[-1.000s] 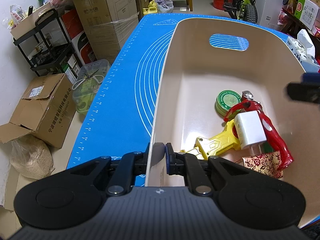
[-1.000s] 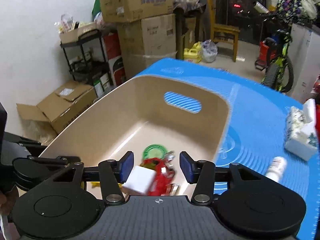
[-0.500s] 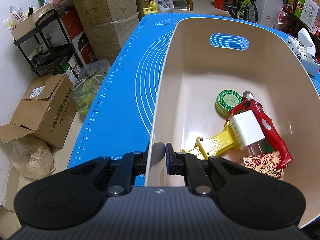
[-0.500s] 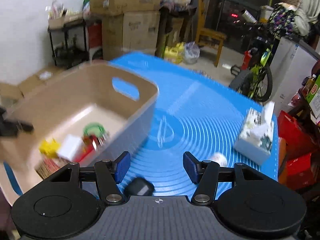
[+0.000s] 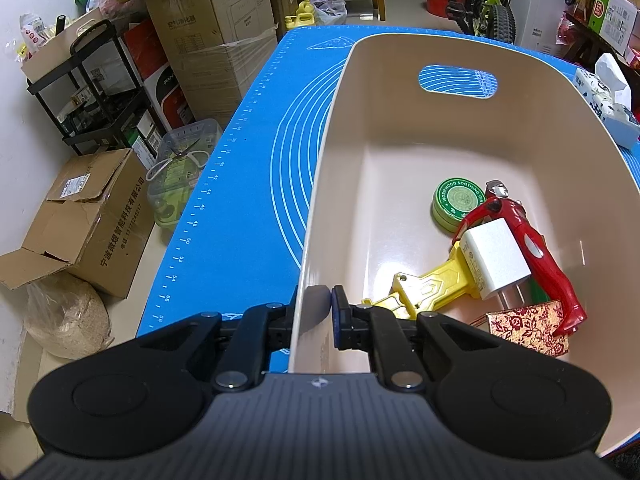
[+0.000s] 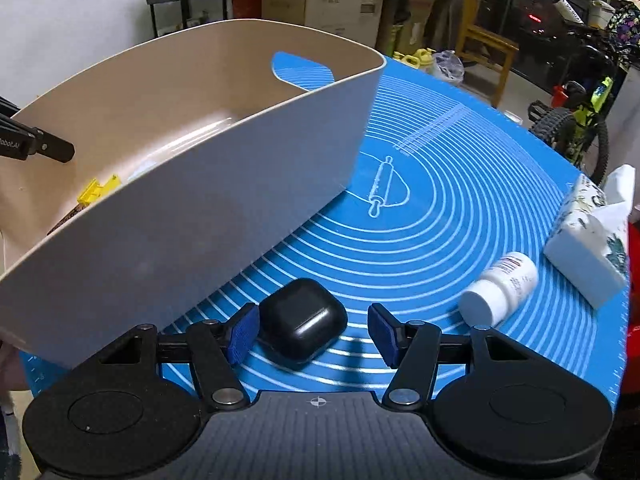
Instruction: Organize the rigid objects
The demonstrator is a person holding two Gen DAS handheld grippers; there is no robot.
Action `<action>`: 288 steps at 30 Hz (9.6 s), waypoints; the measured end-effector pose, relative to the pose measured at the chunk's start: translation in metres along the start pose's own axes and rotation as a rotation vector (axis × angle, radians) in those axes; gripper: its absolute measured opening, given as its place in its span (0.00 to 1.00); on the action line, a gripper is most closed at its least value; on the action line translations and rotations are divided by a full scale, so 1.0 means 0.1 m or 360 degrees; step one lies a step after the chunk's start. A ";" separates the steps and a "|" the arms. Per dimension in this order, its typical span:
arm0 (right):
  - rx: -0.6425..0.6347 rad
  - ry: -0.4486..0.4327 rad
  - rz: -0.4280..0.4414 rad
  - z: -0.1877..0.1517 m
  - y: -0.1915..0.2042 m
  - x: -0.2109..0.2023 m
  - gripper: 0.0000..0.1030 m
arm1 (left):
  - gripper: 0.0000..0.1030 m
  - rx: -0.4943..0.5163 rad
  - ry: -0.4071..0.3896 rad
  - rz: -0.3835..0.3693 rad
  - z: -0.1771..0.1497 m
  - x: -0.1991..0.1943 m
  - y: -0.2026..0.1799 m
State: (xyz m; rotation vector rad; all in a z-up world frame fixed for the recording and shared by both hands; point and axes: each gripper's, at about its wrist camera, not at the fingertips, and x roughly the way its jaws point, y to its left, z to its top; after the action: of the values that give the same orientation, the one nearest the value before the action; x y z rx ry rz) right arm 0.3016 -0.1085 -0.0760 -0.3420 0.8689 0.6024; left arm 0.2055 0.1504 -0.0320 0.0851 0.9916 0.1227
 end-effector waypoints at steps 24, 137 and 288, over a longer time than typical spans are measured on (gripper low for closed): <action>0.0150 -0.0108 -0.0108 -0.12 -0.05 -0.20 0.54 | 0.14 0.0003 0.0000 0.0003 0.01 0.00 -0.01; 0.0895 -0.0092 -0.0710 0.00 -0.89 0.16 0.43 | 0.14 0.0004 0.0001 0.0008 0.02 0.00 -0.02; 0.0660 -0.0576 -0.0584 -1.73 1.91 -2.99 0.95 | 0.67 0.0051 -0.0654 -0.0024 -2.01 -2.07 -1.13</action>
State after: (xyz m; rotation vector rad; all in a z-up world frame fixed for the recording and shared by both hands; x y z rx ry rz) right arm -0.0705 -0.1527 0.0487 -0.0086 0.5431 0.1260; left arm -0.0683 0.0118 0.0158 0.1266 0.5839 0.0716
